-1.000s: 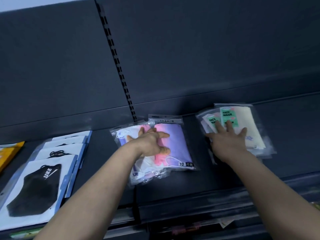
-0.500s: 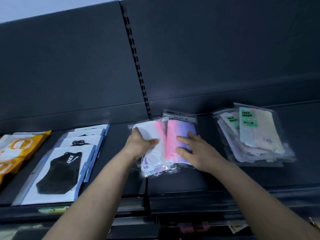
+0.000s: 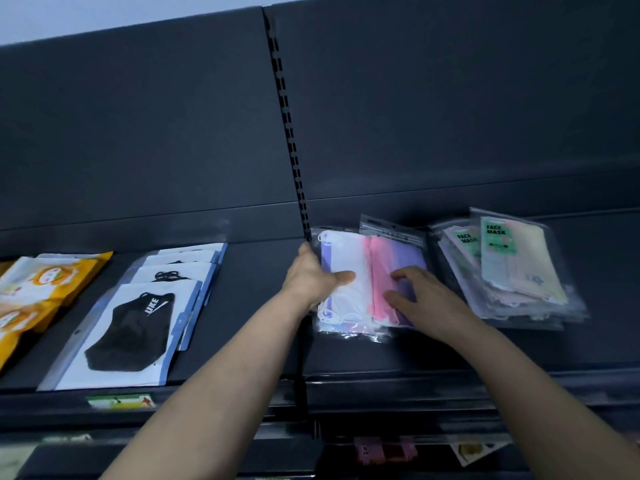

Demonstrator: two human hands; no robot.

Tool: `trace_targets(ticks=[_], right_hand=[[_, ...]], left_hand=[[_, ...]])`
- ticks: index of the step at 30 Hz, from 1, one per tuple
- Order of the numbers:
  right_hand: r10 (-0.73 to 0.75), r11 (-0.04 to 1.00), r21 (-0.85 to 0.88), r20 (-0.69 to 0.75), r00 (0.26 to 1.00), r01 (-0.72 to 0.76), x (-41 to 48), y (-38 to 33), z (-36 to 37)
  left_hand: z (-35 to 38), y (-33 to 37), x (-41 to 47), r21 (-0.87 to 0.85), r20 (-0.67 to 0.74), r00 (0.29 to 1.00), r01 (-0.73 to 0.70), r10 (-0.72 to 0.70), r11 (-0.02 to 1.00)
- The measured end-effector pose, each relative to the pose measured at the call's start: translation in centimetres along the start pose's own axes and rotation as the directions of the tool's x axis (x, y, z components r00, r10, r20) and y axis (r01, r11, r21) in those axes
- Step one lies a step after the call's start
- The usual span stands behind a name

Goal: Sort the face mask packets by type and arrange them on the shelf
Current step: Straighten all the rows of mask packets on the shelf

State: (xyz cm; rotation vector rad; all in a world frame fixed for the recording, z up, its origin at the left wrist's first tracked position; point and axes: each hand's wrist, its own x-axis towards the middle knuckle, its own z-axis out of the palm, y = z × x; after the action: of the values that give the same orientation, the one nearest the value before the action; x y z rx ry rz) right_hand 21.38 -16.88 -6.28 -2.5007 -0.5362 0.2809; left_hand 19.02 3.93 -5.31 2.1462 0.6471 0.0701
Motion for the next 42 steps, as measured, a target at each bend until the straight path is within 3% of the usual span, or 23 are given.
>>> trace_targets(ticks=[3,6,10,15,20,24,31,42], right_hand=[[-0.004,0.997,-0.073,-0.053,0.999,0.000,-0.5,-1.0,0.3],[-0.152,0.976,-0.183,-0.164,0.975,0.122,-0.7,-3.4,0.9],[-0.328,0.938,-0.118,0.009,0.945,0.327,-0.6,-8.2,2.9],[-0.436,0.849,-0.285,0.099,0.895,0.445,0.6,-13.2,7.3],[-0.440,0.849,-0.225,0.200,0.875,0.478,0.9,-19.1,11.7],[-0.453,0.862,-0.135,0.224,0.863,0.488,1.3,-23.6,15.0],[-0.385,0.903,-0.082,0.284,0.878,0.422,3.0,-27.4,17.9],[-0.211,0.963,-0.089,0.331,0.920,0.253,4.1,-25.2,17.2]], left_hand=[[-1.2,-0.9,-0.4,0.081,-0.036,0.999,0.019,-0.016,0.997],[-3.3,-1.9,-0.3,0.146,-0.160,0.987,0.029,-0.005,0.989],[-7.0,-4.6,-0.6,0.169,-0.191,0.981,0.070,-0.036,0.983],[-12.0,-8.8,-2.2,0.322,-0.236,0.972,0.084,-0.007,0.943],[-18.5,-14.5,-3.2,0.472,-0.305,0.952,0.184,-0.036,0.862],[-22.9,-18.1,-2.9,0.425,-0.279,0.938,0.311,-0.204,0.850],[-25.5,-20.8,-0.8,0.422,-0.230,0.949,0.296,-0.215,0.857],[-23.5,-19.6,1.1,0.470,-0.188,0.969,0.231,-0.159,0.852]])
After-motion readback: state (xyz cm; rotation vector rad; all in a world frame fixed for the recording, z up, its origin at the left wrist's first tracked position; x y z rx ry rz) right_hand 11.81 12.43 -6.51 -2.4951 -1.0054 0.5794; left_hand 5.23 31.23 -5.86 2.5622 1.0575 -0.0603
